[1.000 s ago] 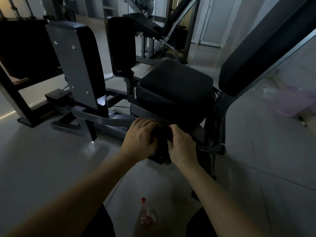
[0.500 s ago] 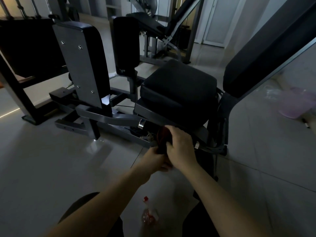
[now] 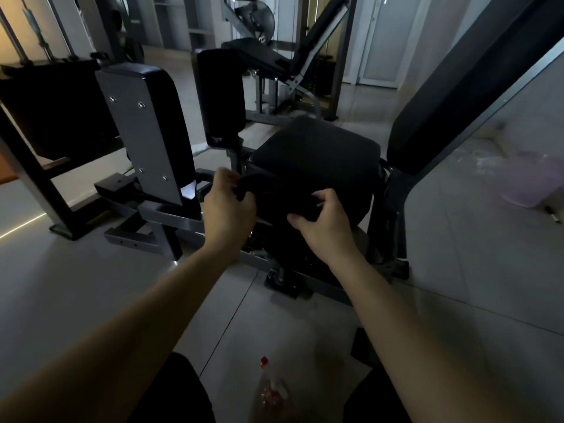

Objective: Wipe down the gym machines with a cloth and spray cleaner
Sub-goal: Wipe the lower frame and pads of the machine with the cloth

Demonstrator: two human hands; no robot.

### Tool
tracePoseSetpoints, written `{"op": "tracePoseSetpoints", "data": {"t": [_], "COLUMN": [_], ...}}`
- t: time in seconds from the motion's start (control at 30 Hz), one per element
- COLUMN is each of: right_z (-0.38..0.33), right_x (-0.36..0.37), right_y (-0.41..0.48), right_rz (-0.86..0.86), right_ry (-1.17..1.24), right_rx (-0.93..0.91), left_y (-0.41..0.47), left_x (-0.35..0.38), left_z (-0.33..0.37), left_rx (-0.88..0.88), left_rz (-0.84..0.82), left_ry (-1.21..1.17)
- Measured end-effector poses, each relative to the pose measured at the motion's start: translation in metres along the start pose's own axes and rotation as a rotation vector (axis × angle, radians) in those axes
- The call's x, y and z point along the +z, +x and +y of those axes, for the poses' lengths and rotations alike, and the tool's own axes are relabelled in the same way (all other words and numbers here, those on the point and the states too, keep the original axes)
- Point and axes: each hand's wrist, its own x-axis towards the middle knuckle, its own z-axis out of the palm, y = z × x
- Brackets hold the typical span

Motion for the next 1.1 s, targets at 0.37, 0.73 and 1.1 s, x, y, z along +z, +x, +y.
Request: {"op": "tracePoseSetpoints", "data": {"t": [0.37, 0.73, 1.1], "right_z": [0.056, 0.019, 0.034], "right_x": [0.005, 0.061, -0.003], "right_y": [-0.021, 0.036, -0.005], "right_rz": [0.006, -0.259, -0.030], "right_ry": [-0.587, -0.819, -1.078], "right_rx": [-0.203, -0.324, -0.191], "left_y": [-0.021, -0.014, -0.001], "left_x": [0.032, 0.005, -0.005], "left_z": [-0.020, -0.069, -0.069], "left_rx": [0.257, -0.338, -0.363], "left_rz": [-0.673, -0.443, -0.575], "left_ry": [0.191, -0.140, -0.167]}}
